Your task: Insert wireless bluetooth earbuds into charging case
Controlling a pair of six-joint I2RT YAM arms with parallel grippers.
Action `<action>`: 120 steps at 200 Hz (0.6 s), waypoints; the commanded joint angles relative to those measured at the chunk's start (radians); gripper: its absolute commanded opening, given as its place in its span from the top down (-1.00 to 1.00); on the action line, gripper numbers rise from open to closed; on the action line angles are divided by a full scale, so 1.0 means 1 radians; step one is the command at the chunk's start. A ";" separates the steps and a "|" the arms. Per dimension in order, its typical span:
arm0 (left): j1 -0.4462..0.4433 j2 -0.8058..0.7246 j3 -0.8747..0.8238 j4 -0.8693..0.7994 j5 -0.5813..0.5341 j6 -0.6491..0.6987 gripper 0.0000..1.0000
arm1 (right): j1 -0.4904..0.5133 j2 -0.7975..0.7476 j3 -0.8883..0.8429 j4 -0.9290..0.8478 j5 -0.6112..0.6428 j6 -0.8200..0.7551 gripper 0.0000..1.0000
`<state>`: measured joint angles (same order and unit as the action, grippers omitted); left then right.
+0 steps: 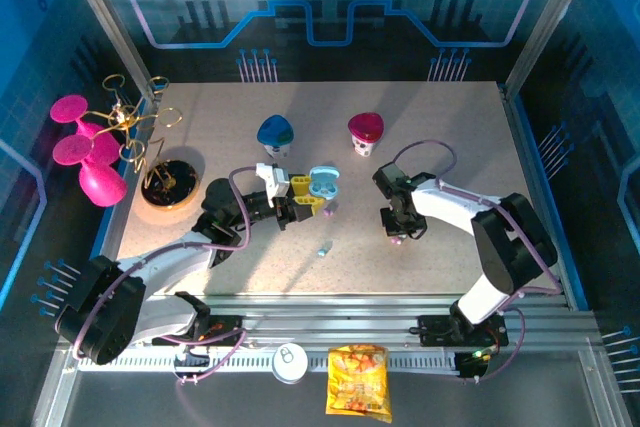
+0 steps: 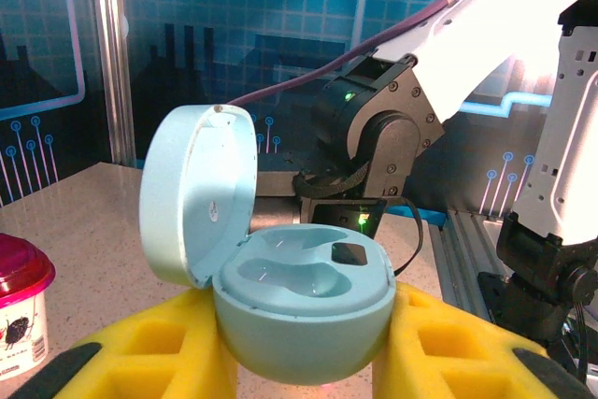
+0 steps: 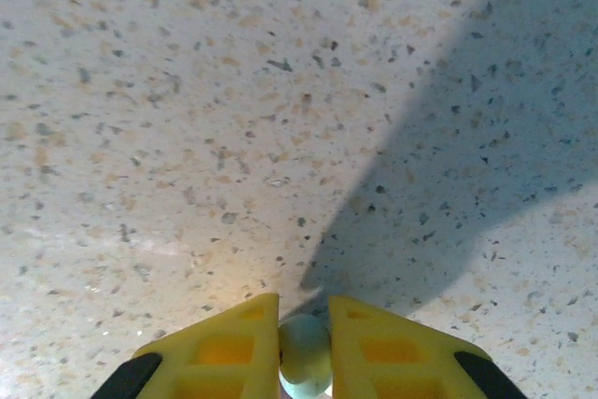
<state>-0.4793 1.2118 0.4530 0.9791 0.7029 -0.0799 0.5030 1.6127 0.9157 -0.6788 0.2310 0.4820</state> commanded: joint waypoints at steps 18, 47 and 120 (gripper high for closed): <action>0.007 0.003 -0.015 0.076 -0.003 -0.012 0.49 | -0.013 -0.111 -0.023 0.056 -0.092 -0.019 0.76; 0.008 0.022 -0.021 0.087 -0.014 -0.011 0.49 | -0.051 -0.222 -0.085 0.160 -0.263 -0.014 0.76; 0.008 0.117 0.010 0.175 -0.024 -0.029 0.51 | -0.087 -0.476 -0.106 0.343 -0.652 0.020 0.76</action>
<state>-0.4793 1.2987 0.4438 1.0725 0.6914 -0.0895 0.4282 1.1999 0.8169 -0.4335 -0.2382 0.4751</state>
